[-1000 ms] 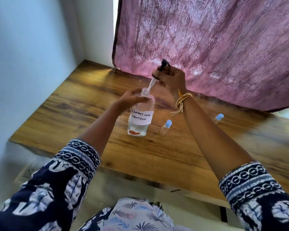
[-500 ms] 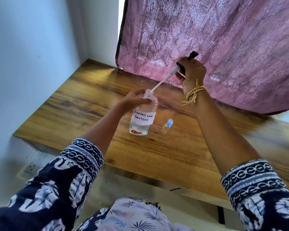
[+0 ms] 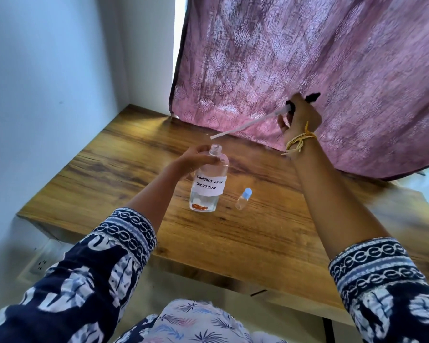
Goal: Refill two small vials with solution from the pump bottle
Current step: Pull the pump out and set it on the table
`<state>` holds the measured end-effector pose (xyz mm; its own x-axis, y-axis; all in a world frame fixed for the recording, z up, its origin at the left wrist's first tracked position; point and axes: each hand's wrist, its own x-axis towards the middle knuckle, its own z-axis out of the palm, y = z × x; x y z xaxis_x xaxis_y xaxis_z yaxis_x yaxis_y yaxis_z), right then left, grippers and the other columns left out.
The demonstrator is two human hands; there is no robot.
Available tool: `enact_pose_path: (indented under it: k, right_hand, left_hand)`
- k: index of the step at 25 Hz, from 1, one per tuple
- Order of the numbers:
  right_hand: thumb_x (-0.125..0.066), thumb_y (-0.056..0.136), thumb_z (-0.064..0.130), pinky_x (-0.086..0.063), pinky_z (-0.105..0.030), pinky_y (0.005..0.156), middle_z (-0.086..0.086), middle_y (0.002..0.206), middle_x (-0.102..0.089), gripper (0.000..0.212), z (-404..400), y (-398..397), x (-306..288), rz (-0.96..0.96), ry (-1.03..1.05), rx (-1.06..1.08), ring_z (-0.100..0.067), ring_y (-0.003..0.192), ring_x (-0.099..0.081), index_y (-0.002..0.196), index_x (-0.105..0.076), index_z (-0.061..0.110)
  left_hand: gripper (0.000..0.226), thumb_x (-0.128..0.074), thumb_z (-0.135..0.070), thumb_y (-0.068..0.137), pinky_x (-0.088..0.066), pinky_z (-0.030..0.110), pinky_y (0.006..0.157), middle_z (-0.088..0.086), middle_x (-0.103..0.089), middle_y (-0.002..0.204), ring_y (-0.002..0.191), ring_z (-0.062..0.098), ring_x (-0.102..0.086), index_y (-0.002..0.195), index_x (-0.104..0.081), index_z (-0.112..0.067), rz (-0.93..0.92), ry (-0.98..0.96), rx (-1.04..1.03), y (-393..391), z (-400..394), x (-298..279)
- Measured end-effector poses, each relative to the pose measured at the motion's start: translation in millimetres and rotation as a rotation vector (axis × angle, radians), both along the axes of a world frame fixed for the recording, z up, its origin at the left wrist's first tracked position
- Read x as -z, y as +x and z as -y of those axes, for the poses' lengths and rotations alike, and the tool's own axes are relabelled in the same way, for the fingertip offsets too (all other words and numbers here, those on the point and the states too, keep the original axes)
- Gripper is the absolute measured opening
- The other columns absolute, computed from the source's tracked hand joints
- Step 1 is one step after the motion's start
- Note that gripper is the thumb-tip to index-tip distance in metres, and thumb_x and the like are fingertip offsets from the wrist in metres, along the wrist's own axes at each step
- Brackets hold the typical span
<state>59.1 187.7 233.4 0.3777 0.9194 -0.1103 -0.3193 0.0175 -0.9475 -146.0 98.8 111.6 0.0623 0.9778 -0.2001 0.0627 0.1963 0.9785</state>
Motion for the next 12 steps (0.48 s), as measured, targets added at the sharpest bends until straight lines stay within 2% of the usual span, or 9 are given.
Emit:
enact_pose_path:
  k: [1, 3, 5, 8, 9, 10, 11, 12]
  right_hand:
    - [-0.070, 0.080, 0.017, -0.050, -0.022, 0.049, -0.003, 0.062, -0.058, 0.016, -2.5, 2.6, 9.2, -0.055, -0.066, -0.002, -0.012, 0.052, -0.052, 0.074, -0.061, 0.006]
    - [-0.065, 0.084, 0.022, -0.044, -0.019, 0.046, -0.001, 0.050, -0.053, 0.019, -6.2, 6.6, 30.2, -0.166, -0.181, -0.032, -0.009, 0.037, -0.044, 0.078, -0.056, 0.006]
    - [-0.058, 0.089, 0.026, -0.044, -0.019, 0.043, 0.001, 0.038, -0.047, 0.028, -6.6, 9.0, 54.0, -0.258, -0.286, -0.096, -0.007, 0.030, -0.042, 0.071, -0.052, 0.006]
    - [-0.055, 0.093, 0.024, -0.041, -0.015, 0.035, -0.002, 0.057, -0.046, 0.031, -6.7, 9.2, 89.9, -0.286, -0.459, -0.157, -0.011, 0.048, -0.044, 0.067, -0.048, 0.009]
    - [-0.055, 0.094, 0.020, -0.043, -0.015, 0.038, -0.003, 0.063, -0.046, 0.029, -6.8, 9.2, 102.3, -0.271, -0.514, -0.170, -0.012, 0.053, -0.046, 0.068, -0.047, 0.009]
    - [-0.055, 0.094, 0.016, -0.048, -0.014, 0.048, -0.003, 0.067, -0.048, 0.027, -7.0, 9.3, 114.0, -0.257, -0.563, -0.185, -0.014, 0.060, -0.050, 0.070, -0.047, 0.008]
    - [-0.055, 0.094, 0.012, -0.054, -0.016, 0.065, -0.004, 0.071, -0.049, 0.025, -7.5, 9.6, 124.6, -0.245, -0.600, -0.205, -0.016, 0.071, -0.054, 0.071, -0.047, 0.007]
    - [-0.054, 0.094, 0.010, -0.054, -0.021, 0.086, -0.005, 0.074, -0.049, 0.023, -7.8, 10.8, 135.0, -0.232, -0.624, -0.218, -0.017, 0.085, -0.054, 0.072, -0.047, 0.006]
  left_hand:
    - [0.051, -0.075, -0.014, 0.078, -0.050, 0.041, 0.089, 0.017, -0.064, 0.118, 0.101, 0.028, -0.061, 0.126, -0.058, -0.007, -0.005, 0.005, 0.002, -0.3, 0.1, 0.7]
    - [0.041, -0.068, -0.008, 0.085, -0.051, 0.039, 0.085, 0.017, -0.064, 0.114, 0.100, 0.028, -0.061, 0.125, -0.058, -0.005, -0.008, 0.015, 0.014, -2.5, -0.7, 4.5]
    - [0.039, -0.067, -0.010, 0.086, -0.054, 0.031, 0.070, 0.011, -0.065, 0.107, 0.093, 0.025, -0.063, 0.124, -0.059, -0.006, -0.011, 0.020, 0.026, -5.9, 1.1, 7.5]
    - [0.038, -0.071, -0.011, 0.083, -0.054, 0.020, 0.054, 0.001, -0.068, 0.096, 0.083, 0.015, -0.066, 0.119, -0.062, -0.013, 0.010, 0.009, 0.018, -10.1, 3.6, 12.2]
    - [0.037, -0.073, -0.011, 0.081, -0.054, 0.019, 0.053, -0.002, -0.069, 0.093, 0.081, 0.013, -0.066, 0.117, -0.064, -0.015, 0.018, 0.004, 0.021, -10.4, 4.1, 14.3]
    - [0.036, -0.075, -0.011, 0.080, -0.054, 0.019, 0.053, -0.004, -0.069, 0.091, 0.079, 0.012, -0.067, 0.113, -0.065, -0.018, 0.019, -0.003, 0.026, -10.2, 4.5, 15.6]
    - [0.037, -0.077, -0.011, 0.078, -0.054, 0.019, 0.054, -0.004, -0.070, 0.091, 0.080, 0.012, -0.067, 0.111, -0.065, -0.020, 0.016, -0.013, 0.028, -9.4, 3.9, 16.9]
    - [0.038, -0.078, -0.012, 0.076, -0.055, 0.020, 0.055, -0.003, -0.070, 0.092, 0.081, 0.013, -0.068, 0.110, -0.065, -0.021, 0.016, -0.021, 0.030, -9.1, 3.9, 18.4]
